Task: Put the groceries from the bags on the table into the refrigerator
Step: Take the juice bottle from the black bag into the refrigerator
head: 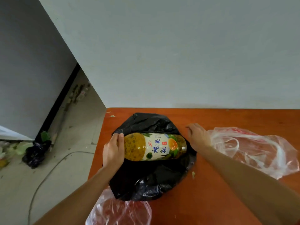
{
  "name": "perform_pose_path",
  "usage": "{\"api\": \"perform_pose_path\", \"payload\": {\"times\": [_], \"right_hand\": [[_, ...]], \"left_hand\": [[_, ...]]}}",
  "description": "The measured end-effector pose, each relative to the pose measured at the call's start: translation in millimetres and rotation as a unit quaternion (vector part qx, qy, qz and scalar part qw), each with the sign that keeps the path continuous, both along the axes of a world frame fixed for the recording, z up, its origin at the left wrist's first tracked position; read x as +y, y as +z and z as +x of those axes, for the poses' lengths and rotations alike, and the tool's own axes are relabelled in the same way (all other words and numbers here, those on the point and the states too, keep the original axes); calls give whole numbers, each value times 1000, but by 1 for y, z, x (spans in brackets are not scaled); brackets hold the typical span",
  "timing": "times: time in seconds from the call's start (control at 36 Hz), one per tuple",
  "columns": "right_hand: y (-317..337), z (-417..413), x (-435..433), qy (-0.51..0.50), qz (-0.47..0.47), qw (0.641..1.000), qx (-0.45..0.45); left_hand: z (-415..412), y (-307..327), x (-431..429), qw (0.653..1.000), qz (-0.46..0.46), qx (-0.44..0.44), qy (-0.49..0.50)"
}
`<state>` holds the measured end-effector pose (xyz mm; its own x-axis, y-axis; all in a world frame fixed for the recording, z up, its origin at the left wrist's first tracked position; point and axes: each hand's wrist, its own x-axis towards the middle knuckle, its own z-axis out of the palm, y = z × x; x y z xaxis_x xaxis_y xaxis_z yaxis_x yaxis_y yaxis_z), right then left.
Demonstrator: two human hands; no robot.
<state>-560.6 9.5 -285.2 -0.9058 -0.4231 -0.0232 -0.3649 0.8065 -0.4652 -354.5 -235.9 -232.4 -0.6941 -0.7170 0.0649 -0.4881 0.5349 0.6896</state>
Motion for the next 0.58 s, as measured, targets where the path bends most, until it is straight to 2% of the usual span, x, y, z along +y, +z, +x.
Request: {"api": "perform_pose_path", "payload": {"times": [0.06,0.14,0.25,0.39,0.58], "right_hand": [[6,6,-19,11,-6,999,-43],[0,26,-41,14,52,992,-112],[-13,42,-49,-72,28,981,-176],[-16,46,-54,-102,18,977,-185],[7,66,-53,-120,24,983,-136]], "left_hand": [[-1,1,0,1000,8,-7,1],[-1,-4,-2,1000,15,-16,-4],[5,-18,-10,999,18,-24,-10],[13,-34,-12,999,17,-46,1],[14,-22,-14,1000,-10,-28,2]]}}
